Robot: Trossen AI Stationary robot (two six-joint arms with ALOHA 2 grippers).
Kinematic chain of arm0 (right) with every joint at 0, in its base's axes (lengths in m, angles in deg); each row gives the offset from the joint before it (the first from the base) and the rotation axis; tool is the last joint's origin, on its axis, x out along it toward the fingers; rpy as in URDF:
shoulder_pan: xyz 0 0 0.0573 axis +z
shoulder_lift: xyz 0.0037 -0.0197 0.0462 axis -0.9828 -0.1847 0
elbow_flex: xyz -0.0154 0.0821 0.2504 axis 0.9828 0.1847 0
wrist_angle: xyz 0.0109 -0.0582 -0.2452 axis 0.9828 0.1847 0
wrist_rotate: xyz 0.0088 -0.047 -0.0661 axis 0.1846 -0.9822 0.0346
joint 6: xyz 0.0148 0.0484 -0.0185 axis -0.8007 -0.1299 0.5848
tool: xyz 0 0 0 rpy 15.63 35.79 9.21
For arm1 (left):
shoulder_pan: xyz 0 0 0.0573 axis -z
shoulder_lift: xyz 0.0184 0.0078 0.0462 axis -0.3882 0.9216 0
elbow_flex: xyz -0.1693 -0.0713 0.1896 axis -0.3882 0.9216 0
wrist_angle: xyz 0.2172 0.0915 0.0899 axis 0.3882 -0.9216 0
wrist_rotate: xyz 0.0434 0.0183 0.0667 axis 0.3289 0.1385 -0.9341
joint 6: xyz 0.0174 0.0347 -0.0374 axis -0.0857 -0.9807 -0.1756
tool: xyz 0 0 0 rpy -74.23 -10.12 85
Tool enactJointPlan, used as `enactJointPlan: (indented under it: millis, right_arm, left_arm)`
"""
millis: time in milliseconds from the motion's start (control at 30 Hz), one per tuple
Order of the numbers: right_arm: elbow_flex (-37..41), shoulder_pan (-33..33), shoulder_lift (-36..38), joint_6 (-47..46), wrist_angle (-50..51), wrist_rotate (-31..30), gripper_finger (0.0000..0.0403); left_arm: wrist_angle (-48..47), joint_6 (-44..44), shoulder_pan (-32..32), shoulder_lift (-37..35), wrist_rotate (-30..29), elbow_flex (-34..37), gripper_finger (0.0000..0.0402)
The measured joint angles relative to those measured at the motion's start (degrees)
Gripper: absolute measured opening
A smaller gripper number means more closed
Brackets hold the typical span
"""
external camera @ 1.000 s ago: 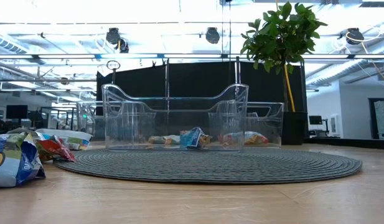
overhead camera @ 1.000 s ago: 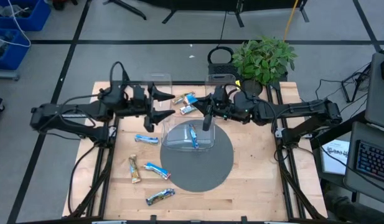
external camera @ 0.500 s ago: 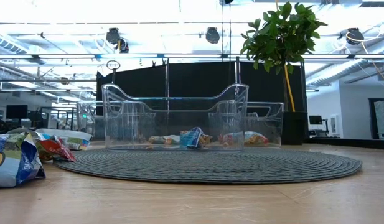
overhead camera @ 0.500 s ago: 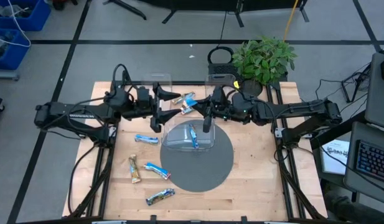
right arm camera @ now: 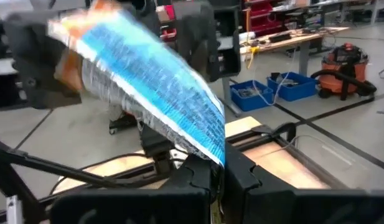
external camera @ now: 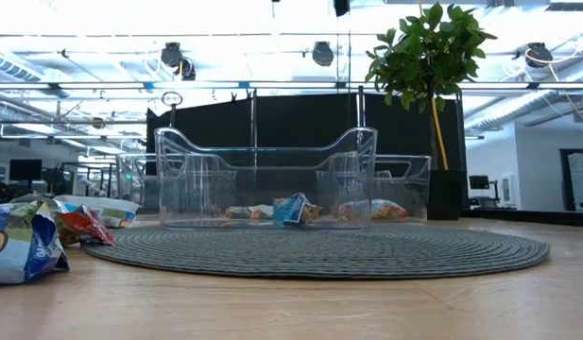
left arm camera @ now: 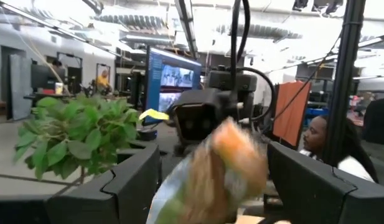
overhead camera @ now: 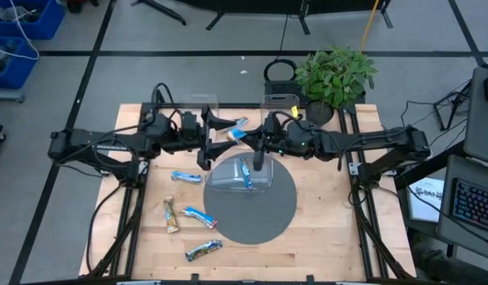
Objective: Pick and place Granola Bars by type
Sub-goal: Put the yellow granola bar into the top left transparent bin
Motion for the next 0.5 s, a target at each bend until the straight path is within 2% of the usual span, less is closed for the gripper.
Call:
enactJointPlan:
  millis: [100, 267, 500]
  right_arm:
    - [0.0, 0.0, -1.0, -0.3, -0.7, 1.1, 0.0000]
    - [0.0, 0.0, -1.2, -0.7, -0.8, 1.2, 0.0000]
    - [0.0, 0.0, -0.7, -0.3, -1.5, 1.2, 0.0000]
  left_arm:
    - [-1.6, -0.8, 0.5, 1.3, 0.4, -2.5, 0.0296]
    - [-10.6, -1.5, 1.0, 3.5, 1.4, -7.0, 0.0296]
    - [-11.8, -2.9, 1.0, 3.5, 1.9, -8.3, 0.0296]
